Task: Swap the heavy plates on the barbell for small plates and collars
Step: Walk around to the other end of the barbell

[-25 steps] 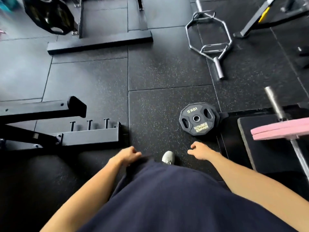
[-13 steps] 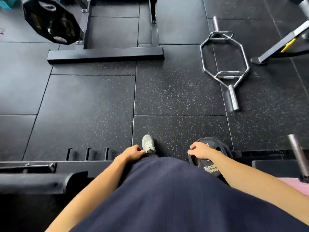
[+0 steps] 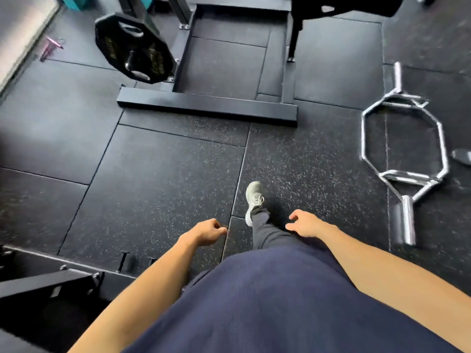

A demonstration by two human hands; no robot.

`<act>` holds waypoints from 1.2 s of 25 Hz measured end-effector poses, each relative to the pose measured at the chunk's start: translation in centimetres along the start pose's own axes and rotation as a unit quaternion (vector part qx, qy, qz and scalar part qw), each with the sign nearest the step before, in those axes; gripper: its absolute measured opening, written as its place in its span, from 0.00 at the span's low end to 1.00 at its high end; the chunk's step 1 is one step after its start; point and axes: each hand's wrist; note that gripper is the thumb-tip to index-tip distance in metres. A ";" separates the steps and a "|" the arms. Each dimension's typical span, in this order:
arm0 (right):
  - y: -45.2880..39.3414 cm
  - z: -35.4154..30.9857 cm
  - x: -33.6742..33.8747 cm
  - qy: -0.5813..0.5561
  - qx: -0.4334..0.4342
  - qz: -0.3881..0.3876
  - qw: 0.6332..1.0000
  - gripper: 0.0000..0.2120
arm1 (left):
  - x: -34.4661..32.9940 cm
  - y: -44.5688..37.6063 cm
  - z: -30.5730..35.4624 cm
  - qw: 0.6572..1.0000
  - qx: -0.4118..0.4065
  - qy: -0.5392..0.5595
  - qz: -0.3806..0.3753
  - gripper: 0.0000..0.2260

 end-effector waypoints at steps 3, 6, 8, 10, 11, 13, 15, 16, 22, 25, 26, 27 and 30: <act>-6.4 -5.3 6.8 0.044 0.033 -0.019 0.998 0.19 | 5.9 -3.7 -0.2 0.998 0.047 0.031 0.009 0.18; -11.4 -11.3 13.4 0.086 0.069 -0.027 0.994 0.20 | 11.7 -5.6 -0.3 0.991 0.099 0.083 0.030 0.18; -14.7 -16.5 17.6 0.135 0.108 -0.037 0.984 0.20 | 15.5 -6.8 -0.1 0.984 0.117 0.125 0.056 0.16; -17.6 -21.8 21.2 0.194 0.149 -0.045 0.969 0.19 | 18.4 -8.1 -0.1 0.967 0.139 0.185 0.109 0.16; -18.5 -24.6 22.5 0.228 0.167 -0.058 0.957 0.19 | 19.4 -8.2 0.0 0.957 0.147 0.213 0.128 0.16; -20.3 -29.5 23.8 0.281 0.198 -0.077 0.936 0.18 | 20.7 -8.5 -0.1 0.940 0.165 0.260 0.148 0.16; -22.5 -34.2 24.6 0.321 0.219 -0.089 0.917 0.18 | 21.6 -9.2 -0.9 0.923 0.180 0.304 0.150 0.15; -23.6 -36.6 24.8 0.339 0.231 -0.095 0.907 0.17 | 22.2 -9.7 -1.6 0.914 0.188 0.329 0.144 0.15; -28.9 -52.3 25.2 0.392 0.273 -0.102 0.873 0.16 | 32.8 -13.1 -8.5 0.890 0.194 0.387 0.146 0.17; -30.1 -61.1 24.9 0.399 0.291 -0.099 0.864 0.14 | 41.0 -13.3 -13.9 0.895 0.197 0.370 0.156 0.16; -30.3 -64.0 24.9 0.396 0.304 -0.097 0.861 0.13 | 43.5 -13.2 -15.6 0.892 0.201 0.368 0.167 0.16; -30.5 -66.5 24.9 0.391 0.315 -0.091 0.860 0.13 | 45.5 -13.3 -17.2 0.887 0.208 0.372 0.179 0.16; -31.0 -72.7 25.0 0.401 0.332 -0.089 0.849 0.14 | 50.1 -13.6 -20.5 0.884 0.219 0.376 0.169 0.15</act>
Point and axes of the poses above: each hand's wrist, its own y-axis away from the middle knuckle, its own x-axis out of the back of the hand, z = x × y, and after that the axes turned 6 degrees about y, right-handed
